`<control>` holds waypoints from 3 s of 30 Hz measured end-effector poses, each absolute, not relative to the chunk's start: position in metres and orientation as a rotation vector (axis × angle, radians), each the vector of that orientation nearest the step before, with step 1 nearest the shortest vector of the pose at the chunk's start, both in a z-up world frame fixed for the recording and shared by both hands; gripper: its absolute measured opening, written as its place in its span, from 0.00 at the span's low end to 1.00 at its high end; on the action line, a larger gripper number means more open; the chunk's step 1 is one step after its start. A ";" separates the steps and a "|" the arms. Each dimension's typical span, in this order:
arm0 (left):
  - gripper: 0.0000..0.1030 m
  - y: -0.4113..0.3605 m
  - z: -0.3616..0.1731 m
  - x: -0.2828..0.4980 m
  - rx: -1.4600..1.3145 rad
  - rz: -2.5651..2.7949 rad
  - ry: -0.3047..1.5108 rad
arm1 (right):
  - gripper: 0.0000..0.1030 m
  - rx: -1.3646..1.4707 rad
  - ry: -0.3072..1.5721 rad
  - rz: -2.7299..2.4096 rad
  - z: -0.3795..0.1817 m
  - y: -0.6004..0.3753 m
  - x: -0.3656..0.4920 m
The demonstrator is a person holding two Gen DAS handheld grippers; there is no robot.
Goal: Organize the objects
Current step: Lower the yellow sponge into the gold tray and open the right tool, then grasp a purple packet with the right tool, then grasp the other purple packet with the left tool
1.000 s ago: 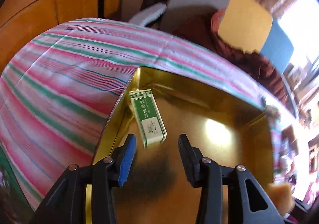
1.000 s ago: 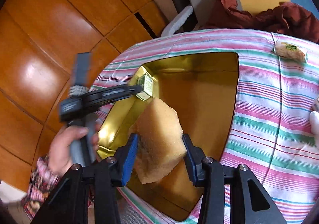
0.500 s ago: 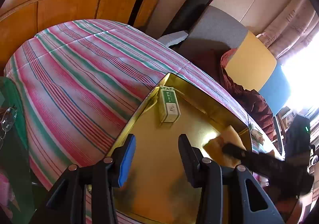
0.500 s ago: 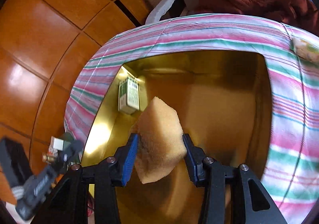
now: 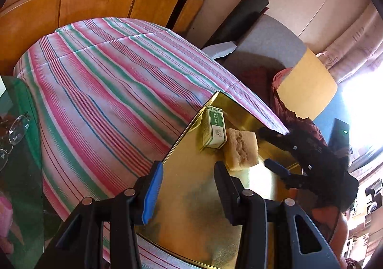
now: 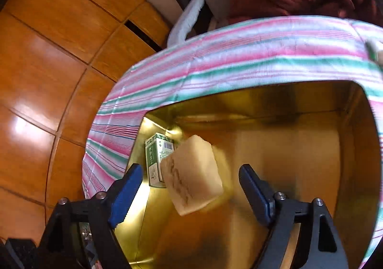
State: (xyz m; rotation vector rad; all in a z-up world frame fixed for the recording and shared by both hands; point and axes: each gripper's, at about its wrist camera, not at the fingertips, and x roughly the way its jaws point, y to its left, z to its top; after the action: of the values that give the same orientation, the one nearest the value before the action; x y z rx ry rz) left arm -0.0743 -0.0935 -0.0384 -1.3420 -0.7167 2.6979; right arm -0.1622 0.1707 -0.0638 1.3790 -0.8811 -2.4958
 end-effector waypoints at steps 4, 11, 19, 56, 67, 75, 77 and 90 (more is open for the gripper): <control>0.43 -0.088 -0.039 -0.072 -1.334 2.664 -0.744 | 0.81 1.335 -0.822 -2.513 -0.049 0.178 -0.141; 0.43 -0.051 -0.034 -0.056 -1.296 2.607 -0.613 | 0.81 1.249 -0.590 -2.583 -0.012 0.183 -0.094; 0.43 -0.004 -0.027 -0.032 -1.231 2.555 -0.431 | 0.86 1.271 -0.348 -2.815 -0.005 0.216 -0.032; 0.43 0.150 -0.022 0.067 -1.080 2.223 0.035 | 0.50 1.599 -1.062 -3.065 -0.076 0.484 0.136; 0.43 0.197 -0.026 0.067 -1.100 2.140 0.137 | 0.35 1.779 -0.719 -2.930 -0.088 0.484 0.129; 0.43 0.258 -0.037 0.063 -1.146 2.009 0.181 | 0.34 1.627 -1.044 -2.871 -0.092 0.509 0.145; 0.43 0.277 -0.042 0.062 -1.160 1.957 0.172 | 0.34 1.598 -1.129 -2.845 -0.093 0.515 0.150; 0.50 0.356 -0.073 0.066 -1.163 1.885 0.290 | 0.34 1.594 -1.187 -2.824 -0.093 0.523 0.151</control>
State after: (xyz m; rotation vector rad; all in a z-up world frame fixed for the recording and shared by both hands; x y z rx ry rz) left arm 0.0662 0.3562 -0.0726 -1.1629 0.2898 1.8849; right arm 0.1513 0.5225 -0.0931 1.5936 -1.1873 -2.8243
